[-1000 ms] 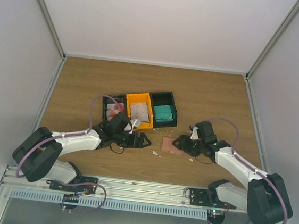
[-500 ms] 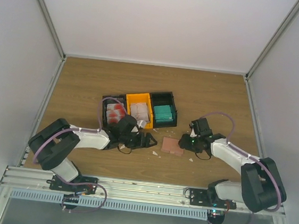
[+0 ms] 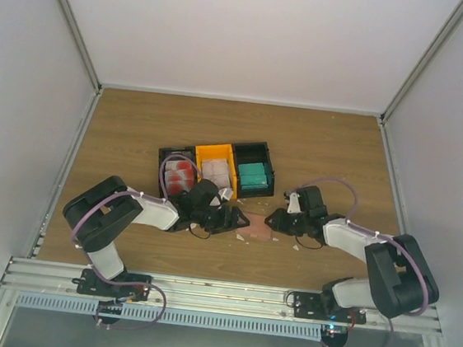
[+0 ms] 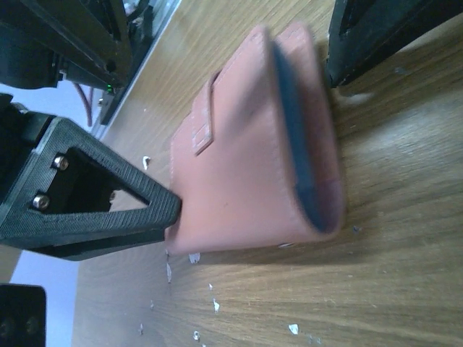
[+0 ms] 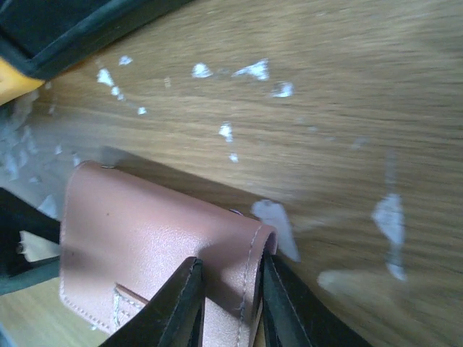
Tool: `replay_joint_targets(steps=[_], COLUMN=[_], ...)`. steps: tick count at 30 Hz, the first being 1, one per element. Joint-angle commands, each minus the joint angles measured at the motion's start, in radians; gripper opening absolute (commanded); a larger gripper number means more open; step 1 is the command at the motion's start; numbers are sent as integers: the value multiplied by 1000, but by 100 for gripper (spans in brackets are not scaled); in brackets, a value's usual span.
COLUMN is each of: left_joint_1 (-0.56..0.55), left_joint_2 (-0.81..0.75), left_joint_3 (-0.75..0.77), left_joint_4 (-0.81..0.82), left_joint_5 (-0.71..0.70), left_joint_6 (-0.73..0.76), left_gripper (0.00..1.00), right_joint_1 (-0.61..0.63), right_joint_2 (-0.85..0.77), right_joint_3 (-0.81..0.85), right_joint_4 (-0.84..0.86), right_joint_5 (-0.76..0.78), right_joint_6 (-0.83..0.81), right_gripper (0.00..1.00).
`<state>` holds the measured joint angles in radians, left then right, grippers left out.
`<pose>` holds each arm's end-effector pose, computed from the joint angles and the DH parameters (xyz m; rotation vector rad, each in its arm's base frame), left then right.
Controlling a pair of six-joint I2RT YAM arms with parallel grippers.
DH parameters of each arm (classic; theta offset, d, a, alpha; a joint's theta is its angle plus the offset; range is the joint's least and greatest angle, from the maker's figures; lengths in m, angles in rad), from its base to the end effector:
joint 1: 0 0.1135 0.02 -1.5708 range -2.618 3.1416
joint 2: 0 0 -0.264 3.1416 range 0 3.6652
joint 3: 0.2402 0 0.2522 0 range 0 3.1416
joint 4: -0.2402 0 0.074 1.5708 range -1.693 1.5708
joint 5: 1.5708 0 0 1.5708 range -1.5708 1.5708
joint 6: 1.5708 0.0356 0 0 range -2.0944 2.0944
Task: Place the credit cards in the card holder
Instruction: Open the card holder at the center of the board.
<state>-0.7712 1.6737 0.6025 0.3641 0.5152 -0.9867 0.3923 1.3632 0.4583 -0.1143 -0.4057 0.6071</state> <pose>0.2007 -0.2195 0.1216 0.0346 2.6458 -1.3737 0.1979 0.0971 0.1254 0.1342 2.7223 0.8602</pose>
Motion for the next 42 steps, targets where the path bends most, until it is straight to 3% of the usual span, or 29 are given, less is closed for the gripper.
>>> replay_joint_targets(steps=[1, 8, 12, 16, 20, 25, 30, 36, 42], left_joint_1=[-13, -14, -14, -14, -13, -12, 7, 53, 68], left_joint_2=[48, 73, 52, -4, -98, -270, -437, -546, -581], left_joint_3=[-8, -58, -66, -60, -51, 9, 122, 243, 314], left_joint_4=[74, 208, 245, 202, 134, -18, -187, -259, -243], left_joint_5=[25, 35, 26, -12, -34, -46, -12, 185, 290], left_joint_6=[-78, -158, -154, -84, 17, 225, 443, 583, 603], left_gripper=[73, 59, 40, 20, 1, 0, 0, 0, 0], right_joint_1=[4, 5, 5, 4, 2, -6, -8, -8, 4], right_joint_2=[75, 122, 112, 30, -114, -322, -476, -514, -498], right_joint_3=[-65, -88, -90, -67, -2, 112, 166, 213, 195], right_joint_4=[7, 93, 104, 71, -19, -94, -18, 140, 397], right_joint_5=[-115, -200, -209, -175, -108, -61, -172, -429, -652], right_joint_6=[11, 26, 14, 2, -28, -140, -248, -189, 16], right_gripper=[24, 24, 25, 34, 51, 79, 99, 98, 62])
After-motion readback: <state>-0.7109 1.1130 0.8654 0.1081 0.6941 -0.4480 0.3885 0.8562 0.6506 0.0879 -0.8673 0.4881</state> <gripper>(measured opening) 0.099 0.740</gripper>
